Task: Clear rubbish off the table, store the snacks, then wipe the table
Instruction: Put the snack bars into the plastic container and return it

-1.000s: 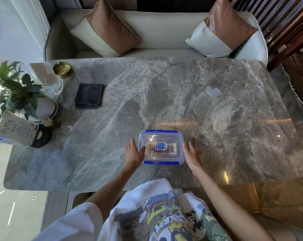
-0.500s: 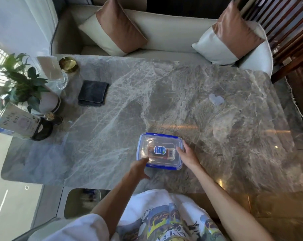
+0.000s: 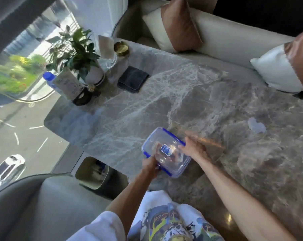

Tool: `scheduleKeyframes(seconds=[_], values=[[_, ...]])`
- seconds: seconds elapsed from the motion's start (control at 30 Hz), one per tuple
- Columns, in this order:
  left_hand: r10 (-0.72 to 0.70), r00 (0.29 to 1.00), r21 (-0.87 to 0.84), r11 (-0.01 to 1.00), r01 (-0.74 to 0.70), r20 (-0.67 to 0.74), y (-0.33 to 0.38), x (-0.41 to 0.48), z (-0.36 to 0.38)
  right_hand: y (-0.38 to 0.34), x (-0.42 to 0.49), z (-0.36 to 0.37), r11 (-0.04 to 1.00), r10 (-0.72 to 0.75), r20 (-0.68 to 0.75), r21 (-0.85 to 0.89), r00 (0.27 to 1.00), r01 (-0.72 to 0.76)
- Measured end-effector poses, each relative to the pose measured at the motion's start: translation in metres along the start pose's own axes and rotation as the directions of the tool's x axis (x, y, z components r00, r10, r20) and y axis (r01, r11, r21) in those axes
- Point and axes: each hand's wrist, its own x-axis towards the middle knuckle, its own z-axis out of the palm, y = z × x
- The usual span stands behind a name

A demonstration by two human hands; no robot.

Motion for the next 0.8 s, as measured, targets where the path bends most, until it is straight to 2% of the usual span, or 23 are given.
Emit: scheduleKeyframes(seconds=[0.03,0.1,0.13,0.2,0.33,0.47,0.53,0.67,0.8], values=[[0.04,0.998,-0.017,0.999,-0.041,-0.046,0.002,0.0,-0.005,-0.001,-0.003,0.004,0.998,0.008,0.055,0.067,0.998,-0.012],[0.067,0.997,0.006,0.998,-0.067,-0.037,0.001,0.0,-0.014,-0.006,-0.01,0.016,0.934,-0.036,0.146,0.356,0.989,-0.018],[0.089,0.996,0.012,0.996,-0.089,0.007,-0.002,0.0,-0.015,-0.009,-0.014,0.023,0.882,-0.066,0.146,0.471,0.987,-0.011],[0.157,0.986,-0.023,0.988,-0.156,0.062,-0.013,0.003,-0.017,-0.018,-0.02,0.033,0.817,-0.082,0.093,0.576,0.992,0.014],[0.303,0.952,0.164,0.942,-0.291,-0.051,-0.028,0.012,-0.045,-0.043,-0.027,0.053,0.842,-0.041,0.001,0.538,0.999,0.034],[0.38,0.921,0.285,0.895,-0.342,-0.087,0.01,0.024,-0.088,-0.094,-0.027,0.071,0.879,0.01,-0.05,0.476,0.999,0.015],[0.421,0.898,0.362,0.862,-0.354,-0.124,0.041,0.033,-0.122,-0.136,-0.028,0.082,0.871,0.034,-0.054,0.491,0.998,-0.003],[0.484,0.86,0.475,0.802,-0.362,-0.161,0.105,0.054,-0.209,-0.24,-0.03,0.106,0.846,-0.007,-0.021,0.533,1.0,0.017],[0.46,0.849,0.434,0.841,-0.323,-0.259,0.161,0.071,-0.284,-0.339,-0.027,0.118,0.839,-0.089,-0.003,0.539,0.996,0.076]])
